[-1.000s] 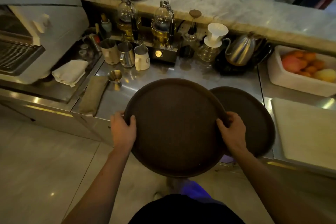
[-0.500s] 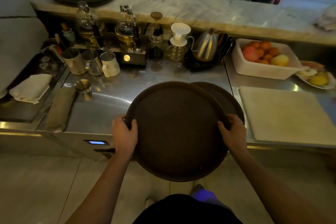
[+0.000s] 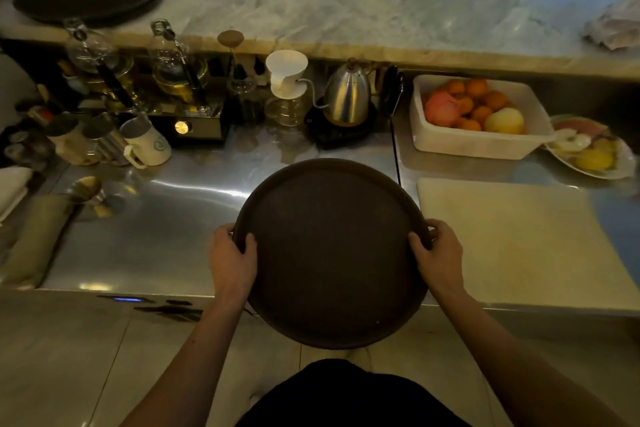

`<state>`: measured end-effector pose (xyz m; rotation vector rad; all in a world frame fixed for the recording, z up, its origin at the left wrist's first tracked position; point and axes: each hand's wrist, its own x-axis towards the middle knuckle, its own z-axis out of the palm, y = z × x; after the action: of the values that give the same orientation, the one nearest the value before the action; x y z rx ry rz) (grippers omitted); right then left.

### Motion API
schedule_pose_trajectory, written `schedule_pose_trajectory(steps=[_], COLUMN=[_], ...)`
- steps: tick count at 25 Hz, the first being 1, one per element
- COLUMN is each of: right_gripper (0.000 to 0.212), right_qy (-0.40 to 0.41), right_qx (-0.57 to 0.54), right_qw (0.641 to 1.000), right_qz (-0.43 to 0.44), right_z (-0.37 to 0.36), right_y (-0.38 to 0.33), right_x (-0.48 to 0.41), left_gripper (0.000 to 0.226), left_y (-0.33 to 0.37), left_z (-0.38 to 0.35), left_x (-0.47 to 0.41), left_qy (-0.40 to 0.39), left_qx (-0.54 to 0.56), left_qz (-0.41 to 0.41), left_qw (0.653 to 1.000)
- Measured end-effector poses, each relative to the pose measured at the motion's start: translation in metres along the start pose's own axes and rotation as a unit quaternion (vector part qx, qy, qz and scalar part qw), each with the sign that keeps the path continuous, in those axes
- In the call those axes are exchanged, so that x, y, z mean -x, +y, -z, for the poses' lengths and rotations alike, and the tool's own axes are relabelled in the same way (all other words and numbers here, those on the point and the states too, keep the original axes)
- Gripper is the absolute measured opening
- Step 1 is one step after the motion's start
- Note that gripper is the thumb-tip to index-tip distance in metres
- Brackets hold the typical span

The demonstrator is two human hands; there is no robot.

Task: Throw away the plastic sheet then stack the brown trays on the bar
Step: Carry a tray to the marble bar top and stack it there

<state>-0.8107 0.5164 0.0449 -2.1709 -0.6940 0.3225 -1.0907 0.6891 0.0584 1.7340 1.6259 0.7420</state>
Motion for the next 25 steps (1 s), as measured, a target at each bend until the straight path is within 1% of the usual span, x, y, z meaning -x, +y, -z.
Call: schedule_pose_trajectory(steps=[6,10,15,18,22,25], right_gripper=[0.037,0.031,0.028,0.026,0.027,0.028], right_qy=[-0.031,-0.055,-0.107,-0.117,-0.133,-0.13], right_qx=[0.014,0.051,0.124,0.157,0.217,0.24], right_qw=[0.999,0.997,0.986,0.98,0.963,0.956], right_qz=[0.008,-0.002,-0.029,-0.048,-0.09,-0.11], right_z=[0.009,-0.002,-0.023,-0.031,-0.039,-0.041], right_y=[0.029,0.037,0.036,0.034,0.031,0.028], right_x=[-0.034,-0.039,-0.039,-0.041,-0.045,-0.046], left_gripper=[0.029,0.021,0.018,0.017,0.02,0.019], left_y=[0.015,0.004,-0.022,-0.028,-0.035,-0.036], left_z=[-0.035,-0.041,-0.044,-0.047,-0.054,-0.058], left_x=[0.001,-0.004,-0.028,-0.037,-0.046,-0.047], left_qy=[0.009,0.005,-0.048,-0.064,-0.102,-0.107], left_qx=[-0.035,-0.064,-0.103,-0.112,-0.151,-0.168], left_qz=[0.003,0.021,0.035,0.032,0.037,0.022], left_qw=[0.999,0.998,0.993,0.991,0.983,0.98])
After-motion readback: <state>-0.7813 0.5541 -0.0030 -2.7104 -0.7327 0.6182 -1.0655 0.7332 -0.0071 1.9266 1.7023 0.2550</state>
